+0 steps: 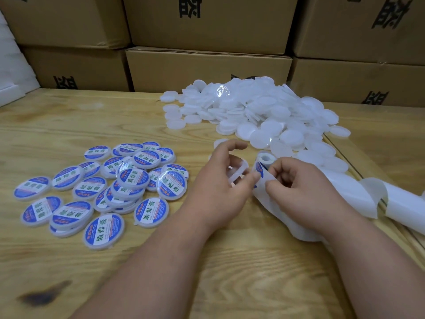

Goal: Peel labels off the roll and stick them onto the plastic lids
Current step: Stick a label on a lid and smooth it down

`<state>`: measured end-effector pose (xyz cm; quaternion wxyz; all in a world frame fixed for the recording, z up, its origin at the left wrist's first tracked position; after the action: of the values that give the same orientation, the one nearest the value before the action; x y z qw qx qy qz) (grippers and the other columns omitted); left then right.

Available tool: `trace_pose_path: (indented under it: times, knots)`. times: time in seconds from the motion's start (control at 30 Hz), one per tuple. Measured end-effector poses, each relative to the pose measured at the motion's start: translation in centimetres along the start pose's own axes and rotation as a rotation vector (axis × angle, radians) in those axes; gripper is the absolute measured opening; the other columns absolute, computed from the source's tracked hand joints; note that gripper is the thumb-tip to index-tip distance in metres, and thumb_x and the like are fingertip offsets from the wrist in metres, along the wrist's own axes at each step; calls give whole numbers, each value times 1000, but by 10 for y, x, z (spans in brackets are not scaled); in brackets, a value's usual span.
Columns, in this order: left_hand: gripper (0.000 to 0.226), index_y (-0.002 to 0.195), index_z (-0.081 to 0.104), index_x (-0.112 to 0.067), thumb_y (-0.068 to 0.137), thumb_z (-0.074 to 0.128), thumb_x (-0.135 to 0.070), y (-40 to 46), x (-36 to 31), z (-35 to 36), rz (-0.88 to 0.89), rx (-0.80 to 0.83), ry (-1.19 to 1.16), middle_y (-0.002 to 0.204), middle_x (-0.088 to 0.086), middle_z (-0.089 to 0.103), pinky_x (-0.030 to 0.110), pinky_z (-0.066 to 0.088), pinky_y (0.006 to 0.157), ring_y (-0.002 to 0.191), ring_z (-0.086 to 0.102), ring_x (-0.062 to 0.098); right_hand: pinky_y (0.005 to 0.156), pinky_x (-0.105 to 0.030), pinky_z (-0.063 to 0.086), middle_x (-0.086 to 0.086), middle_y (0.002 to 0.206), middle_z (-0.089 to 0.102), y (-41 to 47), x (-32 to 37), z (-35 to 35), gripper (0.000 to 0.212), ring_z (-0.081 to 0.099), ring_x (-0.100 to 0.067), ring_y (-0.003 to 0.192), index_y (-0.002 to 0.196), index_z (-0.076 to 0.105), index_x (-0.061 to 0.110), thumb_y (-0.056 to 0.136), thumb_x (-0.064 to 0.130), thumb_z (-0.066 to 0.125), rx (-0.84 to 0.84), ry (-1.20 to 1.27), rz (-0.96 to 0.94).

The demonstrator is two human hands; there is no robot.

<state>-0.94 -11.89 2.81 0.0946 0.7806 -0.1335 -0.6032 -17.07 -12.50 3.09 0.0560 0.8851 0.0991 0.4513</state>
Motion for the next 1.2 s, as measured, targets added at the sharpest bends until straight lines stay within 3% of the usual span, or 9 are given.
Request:
trace_pose_path:
  times: [0.13,0.27,0.4,0.5,0.6,0.7,0.83,1.07,1.2]
  knots:
    - [52,122,50,-50,85,80,-31,1,1,6,-4,42,-9,91,-16,74,14,47,72,85,67,-1,56,-29,45,14,59,57,0,2,2,7,50,-7,53,79,65,27,85,28,67,13,65,-29]
    - [53,118,51,-54,83,81,-27,2,5,3,-35,16,-27,92,-16,75,28,54,79,89,71,5,56,-19,44,14,65,63,-2,6,5,8,53,-1,58,82,72,33,88,31,66,47,65,-63]
    - [51,118,54,-53,82,79,-26,3,6,1,-52,6,-44,94,-15,76,28,55,80,90,72,5,58,-18,47,4,75,70,-4,8,5,16,56,-4,64,86,75,37,82,38,60,54,97,-69]
    - [46,113,58,-53,86,75,-20,3,8,0,-68,0,-54,93,-12,76,30,57,79,85,72,8,54,-14,45,12,69,66,-3,8,3,15,55,-2,60,85,71,36,79,35,58,40,99,-58]
    - [41,104,65,-51,86,68,-15,5,11,-8,-98,-64,-89,91,-12,73,32,60,70,76,71,13,53,-14,44,17,66,62,-1,7,-4,19,51,-2,56,87,65,38,78,24,56,-21,104,-53]
    - [35,95,70,-45,78,59,-17,6,14,-19,-120,-159,-138,88,-17,70,22,54,57,70,65,9,52,-18,43,13,66,62,-1,8,-8,24,49,-3,53,90,58,40,78,19,55,-38,117,-44]
    - [31,88,74,-36,71,53,-22,6,23,-33,-188,-276,-253,94,-16,73,37,60,70,71,65,8,49,-13,38,14,65,60,-1,6,-12,22,48,-1,51,89,57,39,81,18,57,-48,62,-26]
    - [33,87,79,-32,69,54,-21,5,19,-22,-223,-218,-315,91,-16,75,21,55,62,69,67,6,76,-13,45,15,95,61,-11,37,-15,32,60,-10,94,94,63,35,84,5,68,-191,-24,-295]
    - [34,88,79,-35,70,54,-21,4,16,-17,-221,-158,-285,85,-13,75,24,57,64,66,66,9,81,-10,40,8,99,63,-14,49,-13,36,60,-13,95,89,69,28,83,-7,70,-197,-33,-418]
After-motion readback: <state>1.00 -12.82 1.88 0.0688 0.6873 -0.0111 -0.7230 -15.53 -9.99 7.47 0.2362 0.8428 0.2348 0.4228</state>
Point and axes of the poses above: each hand's wrist, its own y-axis towards the middle knuckle, its own z-axis out of the palm, x = y × z, the point moved 8 cm from there along y, towards the middle knuckle
